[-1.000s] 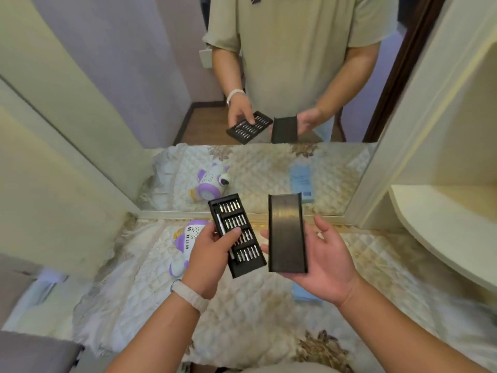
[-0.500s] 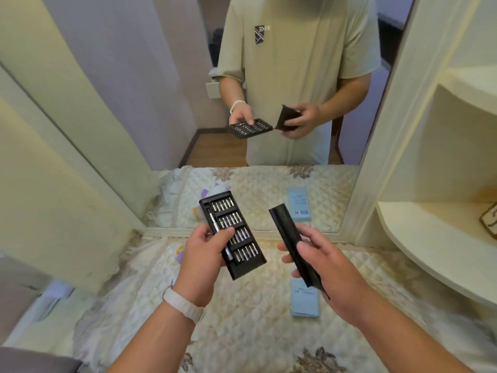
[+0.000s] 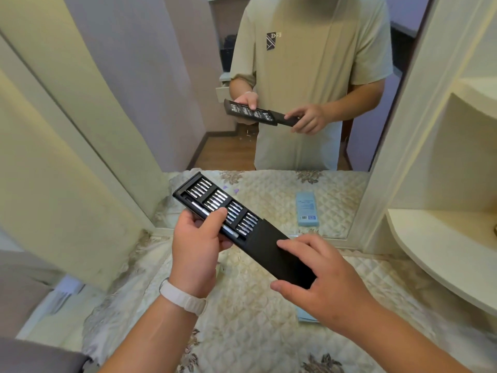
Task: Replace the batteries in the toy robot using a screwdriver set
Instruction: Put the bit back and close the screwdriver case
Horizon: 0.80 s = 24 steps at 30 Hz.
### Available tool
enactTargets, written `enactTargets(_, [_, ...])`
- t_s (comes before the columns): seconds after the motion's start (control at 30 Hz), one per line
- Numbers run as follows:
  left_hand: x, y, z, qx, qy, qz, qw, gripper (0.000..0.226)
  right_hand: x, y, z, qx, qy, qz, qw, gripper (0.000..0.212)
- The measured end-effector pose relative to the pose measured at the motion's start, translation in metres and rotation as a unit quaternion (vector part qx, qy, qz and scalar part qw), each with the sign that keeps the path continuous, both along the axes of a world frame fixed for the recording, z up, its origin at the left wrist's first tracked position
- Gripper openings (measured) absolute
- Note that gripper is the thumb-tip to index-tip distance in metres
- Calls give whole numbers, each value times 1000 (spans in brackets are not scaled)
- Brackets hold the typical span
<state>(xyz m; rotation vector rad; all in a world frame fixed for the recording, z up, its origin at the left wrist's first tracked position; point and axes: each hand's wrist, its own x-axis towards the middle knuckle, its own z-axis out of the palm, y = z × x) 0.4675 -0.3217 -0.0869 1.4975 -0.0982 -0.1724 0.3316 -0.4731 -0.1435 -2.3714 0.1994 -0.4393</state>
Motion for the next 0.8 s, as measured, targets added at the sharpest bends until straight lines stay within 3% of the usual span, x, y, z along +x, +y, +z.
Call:
enactTargets(0.37, [-3, -2, 1, 0, -7, 2, 1000, 14, -2, -6, 4, -16, 33, 4, 999, 68])
enactTargets(0.8, [-17, -5, -2, 7, -9, -74, 997, 14, 9, -3, 8, 9, 32, 10, 999, 62])
